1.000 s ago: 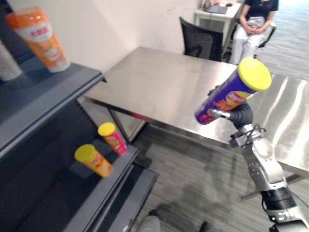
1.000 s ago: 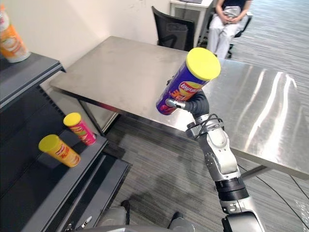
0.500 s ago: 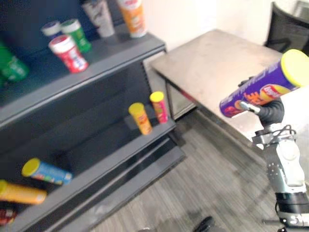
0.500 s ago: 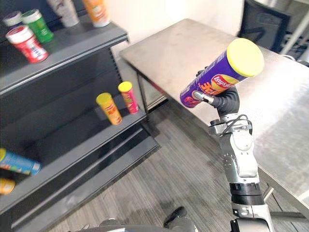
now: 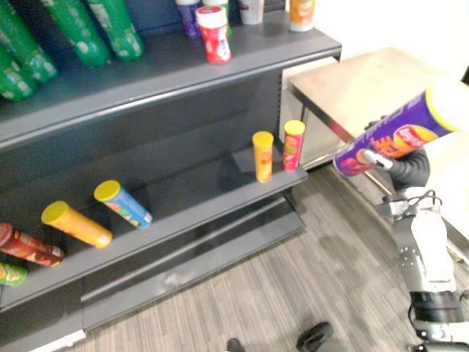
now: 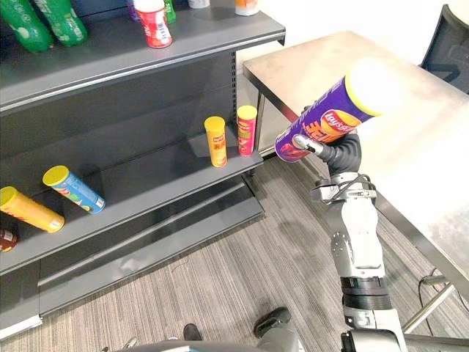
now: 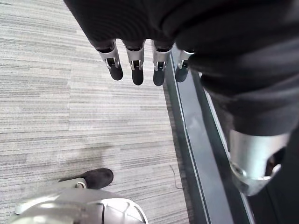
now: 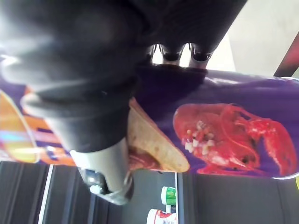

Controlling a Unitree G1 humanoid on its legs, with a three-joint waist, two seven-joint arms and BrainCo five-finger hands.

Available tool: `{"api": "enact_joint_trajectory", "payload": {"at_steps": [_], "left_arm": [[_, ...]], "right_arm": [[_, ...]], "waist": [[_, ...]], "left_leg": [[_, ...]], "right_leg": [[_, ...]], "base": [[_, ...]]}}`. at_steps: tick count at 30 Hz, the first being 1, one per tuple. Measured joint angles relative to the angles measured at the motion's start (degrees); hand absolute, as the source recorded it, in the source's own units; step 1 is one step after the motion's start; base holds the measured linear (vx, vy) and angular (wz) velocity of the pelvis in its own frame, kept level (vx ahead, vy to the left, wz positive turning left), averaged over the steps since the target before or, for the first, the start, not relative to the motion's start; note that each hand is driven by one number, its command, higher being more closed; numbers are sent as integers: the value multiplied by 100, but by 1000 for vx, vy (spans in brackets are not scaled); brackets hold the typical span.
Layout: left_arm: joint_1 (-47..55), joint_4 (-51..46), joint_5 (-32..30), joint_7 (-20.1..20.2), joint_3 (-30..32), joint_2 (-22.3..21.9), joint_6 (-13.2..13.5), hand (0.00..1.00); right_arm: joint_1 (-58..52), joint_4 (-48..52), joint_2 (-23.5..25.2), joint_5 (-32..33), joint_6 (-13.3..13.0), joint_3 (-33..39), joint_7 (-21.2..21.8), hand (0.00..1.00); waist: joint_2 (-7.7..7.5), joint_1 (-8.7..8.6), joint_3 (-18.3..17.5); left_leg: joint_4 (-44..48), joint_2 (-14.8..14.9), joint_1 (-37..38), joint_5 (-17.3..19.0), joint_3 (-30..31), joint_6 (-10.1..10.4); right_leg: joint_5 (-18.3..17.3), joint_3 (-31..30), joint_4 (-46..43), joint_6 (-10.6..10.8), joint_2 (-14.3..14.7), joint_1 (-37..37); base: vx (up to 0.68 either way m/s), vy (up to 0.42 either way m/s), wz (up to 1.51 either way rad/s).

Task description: Put the gum and the chips on the shelf.

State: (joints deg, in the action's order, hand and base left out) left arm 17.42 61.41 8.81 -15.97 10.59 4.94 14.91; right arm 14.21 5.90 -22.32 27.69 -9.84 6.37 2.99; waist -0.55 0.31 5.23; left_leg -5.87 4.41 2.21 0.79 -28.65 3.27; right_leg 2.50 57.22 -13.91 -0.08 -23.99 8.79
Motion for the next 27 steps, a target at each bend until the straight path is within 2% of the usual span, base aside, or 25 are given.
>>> {"api": "enact_joint_trajectory", "payload": {"at_steps": [3,7,9,12,15,16,17,18,19,20,21,22,23,24,26,27], "left_arm": [[96,5,0,-7,95,30,-2,0],[92,0,2,18,67,11,10,0],[92,7,4,54,-48,-60,14,0],[92,2,8,61,-144,-95,23,0],[93,-28,74,51,-240,-64,35,0],[88,-55,243,46,-266,-30,11,0],[91,-41,244,36,-295,41,-11,0],[98,-37,240,19,-303,76,-30,0],[110,-32,236,-8,-359,163,-63,0],[95,-17,235,-57,-355,231,-64,0],[79,15,235,-103,-349,297,-62,0],[64,18,236,-137,-340,432,-66,0],[64,20,236,-152,-338,501,-95,0],[76,28,239,-155,-336,539,-145,0],[52,13,235,-151,-349,515,-144,0],[15,15,234,-153,-339,519,-141,0]], "right_arm": [[-39,-2,1,-21,-2,0,65,100],[-36,-71,-7,-20,-2,-9,274,100],[-44,-287,-39,-15,5,-38,605,100],[-50,-330,-45,-13,8,-242,836,100],[-60,-341,-27,9,56,-634,1121,100],[-80,-353,24,34,108,-844,1184,100],[-83,-377,116,39,154,-1040,1238,100],[-96,-386,148,38,174,-1138,1236,100],[-206,-381,243,39,176,-1230,1219,100],[-287,-366,394,37,159,-1347,1118,100],[-295,-349,470,31,157,-1405,1085,100],[-278,-324,578,23,129,-1475,1057,100],[-263,-320,674,-10,88,-1578,1034,100],[-293,-320,705,-20,84,-1658,1034,100],[-305,-326,701,-17,73,-1669,1009,100],[-297,-326,698,-16,41,-1658,1002,100]], "waist": [[-16,9,-10],[29,37,-16],[48,95,-27],[49,128,-28],[22,153,-16],[-34,169,10],[-68,228,51],[-93,246,80],[-57,240,126],[-109,244,118],[-172,248,116],[-287,277,156],[-456,349,256],[-508,356,294],[-462,357,297],[-444,359,308]], "left_leg": [[-1,131,-10,-26,-1,39],[-1,368,-103,-159,-2,240],[-2,419,-122,-184,-14,271],[2,352,-120,-235,93,218],[41,186,-100,-266,335,160],[112,104,-98,-229,510,69],[398,96,-140,-67,773,-54],[581,110,-180,36,933,-98],[933,171,-344,269,1334,-161],[1140,278,-527,324,1719,-187],[1176,272,-625,319,1862,-192],[1208,228,-716,307,1991,-204],[1243,123,-745,296,2032,-217],[1420,6,-835,326,2181,-198],[1604,-24,-956,394,2414,-145],[1636,-25,-1019,389,2497,-122]], "right_leg": [[-49,-133,0,-59,144,5],[-162,-123,-22,-111,345,76],[-186,-123,-52,-146,399,115],[-184,-121,-173,-146,279,98],[-168,-303,-775,-140,-155,92],[-82,-644,-1067,-183,-343,94],[61,-1334,-1277,-382,-376,111],[153,-1770,-1389,-491,-359,122],[226,-2718,-1551,-472,-180,222],[-282,-3542,-1267,-35,309,175],[-478,-3798,-1030,68,541,162],[-540,-4066,-668,39,760,151],[-529,-4326,-308,54,954,133],[-551,-4562,-132,142,1040,86],[-704,-4892,-72,397,1092,-66],[-815,-4836,3,529,1121,-103]], "base": [[22,-40,3],[51,-80,-2],[58,-68,-8],[18,-4,11],[7,42,57],[-25,94,87],[-43,107,93],[-70,115,116],[-37,32,142],[-19,7,149],[15,-43,121],[3,-71,90],[-7,-131,95],[1,-133,80],[31,-76,65],[34,-91,51]]}}
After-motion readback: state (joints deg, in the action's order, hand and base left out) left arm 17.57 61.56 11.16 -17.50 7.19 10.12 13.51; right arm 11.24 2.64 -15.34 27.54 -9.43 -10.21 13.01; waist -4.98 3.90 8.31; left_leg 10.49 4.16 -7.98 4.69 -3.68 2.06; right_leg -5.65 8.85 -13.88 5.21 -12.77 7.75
